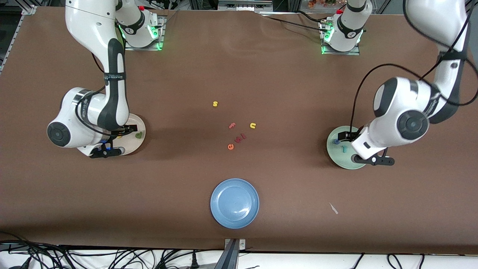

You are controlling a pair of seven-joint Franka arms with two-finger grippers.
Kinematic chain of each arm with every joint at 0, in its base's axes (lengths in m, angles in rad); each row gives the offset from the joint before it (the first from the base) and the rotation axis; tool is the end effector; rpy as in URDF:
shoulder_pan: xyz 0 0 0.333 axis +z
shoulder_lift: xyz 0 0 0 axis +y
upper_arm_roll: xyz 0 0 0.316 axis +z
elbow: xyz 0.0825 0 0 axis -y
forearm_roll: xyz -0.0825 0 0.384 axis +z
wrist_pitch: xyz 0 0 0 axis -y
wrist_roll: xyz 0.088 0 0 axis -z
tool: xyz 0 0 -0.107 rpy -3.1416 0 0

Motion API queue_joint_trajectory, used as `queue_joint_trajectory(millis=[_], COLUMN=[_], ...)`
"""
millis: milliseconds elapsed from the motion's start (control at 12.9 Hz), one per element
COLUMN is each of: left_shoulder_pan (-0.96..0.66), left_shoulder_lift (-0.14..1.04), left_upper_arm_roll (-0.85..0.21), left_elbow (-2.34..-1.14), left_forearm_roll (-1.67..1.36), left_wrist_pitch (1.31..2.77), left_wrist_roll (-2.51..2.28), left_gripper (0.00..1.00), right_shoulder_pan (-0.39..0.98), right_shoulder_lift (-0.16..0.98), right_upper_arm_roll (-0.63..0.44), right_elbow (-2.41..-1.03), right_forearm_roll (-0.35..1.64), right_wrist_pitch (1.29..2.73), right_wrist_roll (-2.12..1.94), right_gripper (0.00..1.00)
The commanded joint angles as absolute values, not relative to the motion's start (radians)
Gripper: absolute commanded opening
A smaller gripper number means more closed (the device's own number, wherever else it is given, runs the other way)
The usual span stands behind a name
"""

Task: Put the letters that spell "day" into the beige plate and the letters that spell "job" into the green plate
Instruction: 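Release the green p on the white plate while the left gripper retracts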

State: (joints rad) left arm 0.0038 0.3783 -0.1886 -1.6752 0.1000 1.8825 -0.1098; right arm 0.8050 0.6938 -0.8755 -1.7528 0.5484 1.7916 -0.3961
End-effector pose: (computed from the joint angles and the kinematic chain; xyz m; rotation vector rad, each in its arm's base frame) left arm 0.6326 -0.0992 0.3742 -3.0816 0.1637 0.2449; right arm 0.6120 0.0467 0.2597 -3.0324 -0.1732 0.5440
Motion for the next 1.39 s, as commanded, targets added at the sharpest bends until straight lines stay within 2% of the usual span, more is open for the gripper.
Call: queue_joint_trajectory(millis=[0, 309, 464, 696, 773, 850, 1005, 1082, 1314], left_shoulder_pan=[0.017, 0.078, 0.119, 0.123, 0.120, 0.100, 0.010, -0.004, -0.005], left_shoulder_lift=[0.272, 0.143, 0.149, 0.150, 0.143, 0.124, 0.097, 0.057, -0.040], left_upper_arm_roll=[-0.193, -0.189, -0.186, -0.193, -0.189, -0.184, -0.064, -0.048, -0.040], left_elbow=[-1.704, -1.655, -1.561, -1.531, -1.526, -1.528, -1.538, -1.580, -1.695], left_forearm_roll=[0.074, 0.042, -0.050, -0.046, -0.041, -0.041, -0.034, -0.034, -0.032], left_wrist_pitch=[1.875, 1.803, 1.732, 1.704, 1.698, 1.692, 1.692, 1.686, 1.684], left_wrist_roll=[0.007, 0.049, 0.083, 0.077, 0.077, 0.071, 0.069, 0.066, 0.029], left_gripper=[1.00, 1.00, 1.00, 1.00, 1.00, 1.00, 1.00, 1.00, 1.00], right_shoulder_pan=[0.814, 0.819, 0.824, 0.841, 0.816, 0.711, 0.496, 0.421, 0.252], right_shoulder_lift=[0.687, 0.686, 0.687, 0.666, 0.631, 0.538, 0.419, 0.387, 0.296], right_upper_arm_roll=[-0.896, -0.896, -0.894, -0.884, -0.830, -0.696, -0.400, -0.320, -0.171], right_elbow=[-1.715, -1.669, -1.634, -1.626, -1.625, -1.631, -1.676, -1.695, -1.732], right_forearm_roll=[0.564, 0.563, 0.560, 0.539, 0.497, 0.379, 0.162, 0.138, 0.077], right_wrist_pitch=[1.744, 1.706, 1.677, 1.677, 1.681, 1.704, 1.793, 1.821, 1.844], right_wrist_roll=[-0.394, -0.378, -0.270, -0.140, -0.036, 0.065, 0.194, 0.219, 0.137], right_gripper=[1.00, 1.00, 1.00, 1.00, 1.00, 1.00, 1.00, 1.00, 1.00])
